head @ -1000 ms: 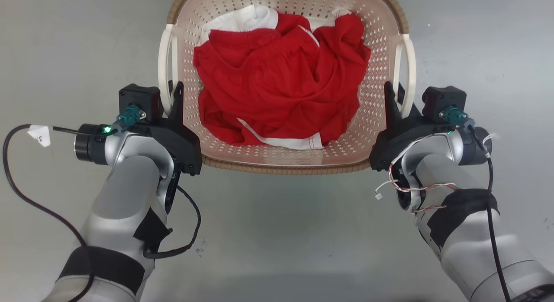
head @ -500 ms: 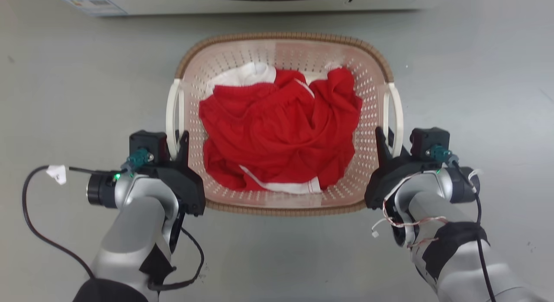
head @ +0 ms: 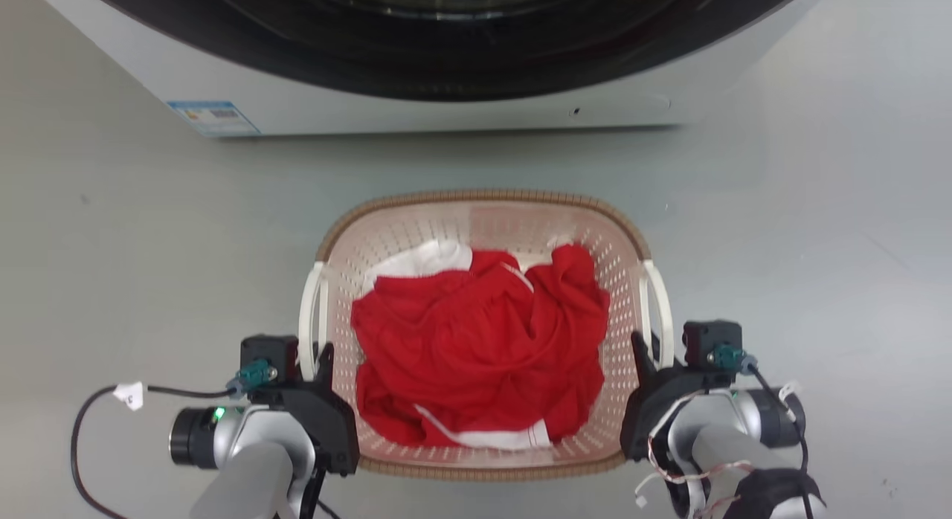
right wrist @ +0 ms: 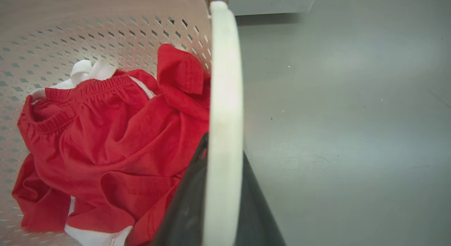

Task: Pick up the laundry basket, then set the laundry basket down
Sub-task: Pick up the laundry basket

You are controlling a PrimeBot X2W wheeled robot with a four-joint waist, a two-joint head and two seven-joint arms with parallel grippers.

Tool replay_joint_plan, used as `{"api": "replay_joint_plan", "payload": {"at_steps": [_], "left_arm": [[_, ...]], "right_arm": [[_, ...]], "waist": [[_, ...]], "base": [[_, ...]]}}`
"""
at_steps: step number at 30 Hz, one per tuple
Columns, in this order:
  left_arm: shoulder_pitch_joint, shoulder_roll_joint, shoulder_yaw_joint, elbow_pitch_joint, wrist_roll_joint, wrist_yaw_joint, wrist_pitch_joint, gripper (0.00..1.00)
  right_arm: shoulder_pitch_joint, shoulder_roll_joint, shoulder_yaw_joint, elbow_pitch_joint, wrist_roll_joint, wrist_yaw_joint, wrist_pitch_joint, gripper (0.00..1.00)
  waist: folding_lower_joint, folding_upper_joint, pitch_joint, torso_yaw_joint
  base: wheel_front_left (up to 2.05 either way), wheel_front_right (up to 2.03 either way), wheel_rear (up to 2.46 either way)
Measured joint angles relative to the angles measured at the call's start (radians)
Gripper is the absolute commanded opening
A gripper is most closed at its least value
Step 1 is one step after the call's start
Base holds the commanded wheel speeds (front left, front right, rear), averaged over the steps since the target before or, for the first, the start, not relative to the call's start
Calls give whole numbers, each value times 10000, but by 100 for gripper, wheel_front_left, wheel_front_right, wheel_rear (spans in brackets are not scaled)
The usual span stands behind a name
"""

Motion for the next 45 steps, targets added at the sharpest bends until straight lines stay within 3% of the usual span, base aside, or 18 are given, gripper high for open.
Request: {"api": "replay_joint_plan", "payload": {"at_steps": [23, 45], "left_arm": [[2538, -35, -844, 238, -1095, 240, 1239, 0], [3819, 61, -1570, -268, -2134, 625, 2023, 0]], "right_arm": [[2360, 111, 1283, 90, 1317, -40, 1517, 0], [3231, 71, 1973, 63, 1969, -52, 2305, 0]], "waist": [[0, -1, -2949, -238], [1, 0, -4390, -381]], "base": [[0, 0, 0], [0, 0, 0]]}}
